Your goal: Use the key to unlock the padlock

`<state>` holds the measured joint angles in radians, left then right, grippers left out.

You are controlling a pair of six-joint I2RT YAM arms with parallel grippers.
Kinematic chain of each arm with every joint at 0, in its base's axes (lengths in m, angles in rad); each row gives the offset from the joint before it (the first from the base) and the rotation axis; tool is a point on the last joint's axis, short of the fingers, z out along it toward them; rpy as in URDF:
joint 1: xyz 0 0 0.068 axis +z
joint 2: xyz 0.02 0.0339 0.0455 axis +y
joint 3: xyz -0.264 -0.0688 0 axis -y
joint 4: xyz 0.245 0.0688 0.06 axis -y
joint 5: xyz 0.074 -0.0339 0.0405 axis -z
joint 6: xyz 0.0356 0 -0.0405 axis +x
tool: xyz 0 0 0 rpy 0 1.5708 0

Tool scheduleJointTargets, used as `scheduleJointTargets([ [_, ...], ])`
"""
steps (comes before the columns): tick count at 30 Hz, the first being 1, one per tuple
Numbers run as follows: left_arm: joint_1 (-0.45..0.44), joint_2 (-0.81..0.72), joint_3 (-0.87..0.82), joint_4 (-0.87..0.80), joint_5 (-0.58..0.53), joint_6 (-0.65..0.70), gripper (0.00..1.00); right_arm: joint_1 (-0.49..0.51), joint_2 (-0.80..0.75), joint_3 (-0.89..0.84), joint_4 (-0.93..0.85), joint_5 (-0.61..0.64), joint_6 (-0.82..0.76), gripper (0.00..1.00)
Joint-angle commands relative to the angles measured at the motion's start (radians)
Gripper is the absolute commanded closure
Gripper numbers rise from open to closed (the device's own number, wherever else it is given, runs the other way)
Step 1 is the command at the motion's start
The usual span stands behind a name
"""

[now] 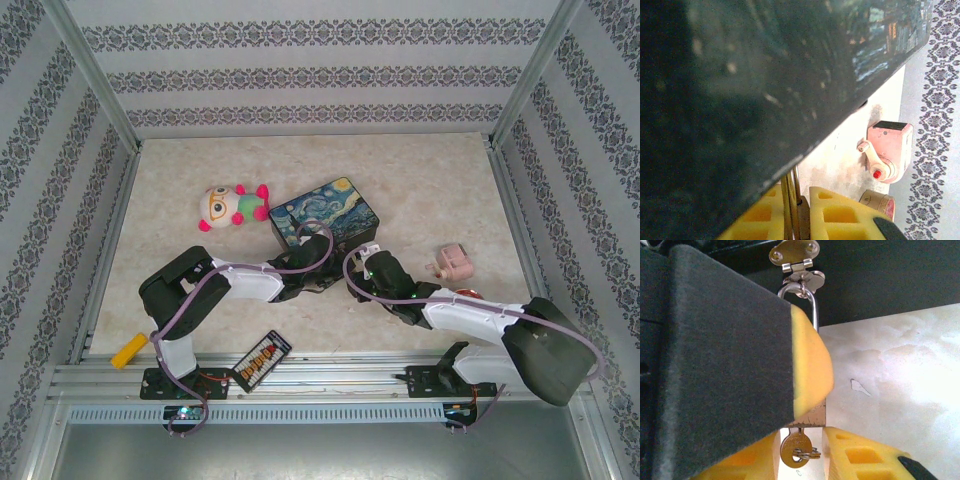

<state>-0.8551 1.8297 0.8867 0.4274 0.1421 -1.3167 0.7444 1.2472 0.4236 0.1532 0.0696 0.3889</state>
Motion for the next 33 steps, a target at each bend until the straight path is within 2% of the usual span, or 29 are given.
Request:
scheduleJointTargets([
  [1, 0.021, -0.014, -0.022, -0.011, 0.022, -0.075, 0.97, 0.012, 0.022, 0.022, 0.03, 0.031, -0.016, 0.71],
  [5, 0.021, -0.014, -0.023, -0.011, 0.028, -0.071, 0.97, 0.013, 0.036, 0.02, 0.051, 0.056, -0.022, 0.72],
  [14, 0.019, -0.006, -0.011, -0.01, 0.051, -0.055, 0.97, 0.009, 0.078, 0.018, 0.131, 0.073, -0.051, 0.85],
  [18, 0.018, -0.003, -0.011, -0.004, 0.057, -0.053, 0.97, -0.007, 0.079, 0.026, 0.141, 0.04, -0.051, 0.91],
  [24, 0.015, 0.0, -0.011, 0.002, 0.062, -0.052, 0.97, -0.083, 0.072, 0.027, 0.162, -0.094, -0.034, 0.97],
  [33, 0.013, 0.003, -0.013, 0.015, 0.065, -0.052, 0.97, -0.259, 0.102, 0.034, 0.196, -0.428, 0.012, 1.0],
])
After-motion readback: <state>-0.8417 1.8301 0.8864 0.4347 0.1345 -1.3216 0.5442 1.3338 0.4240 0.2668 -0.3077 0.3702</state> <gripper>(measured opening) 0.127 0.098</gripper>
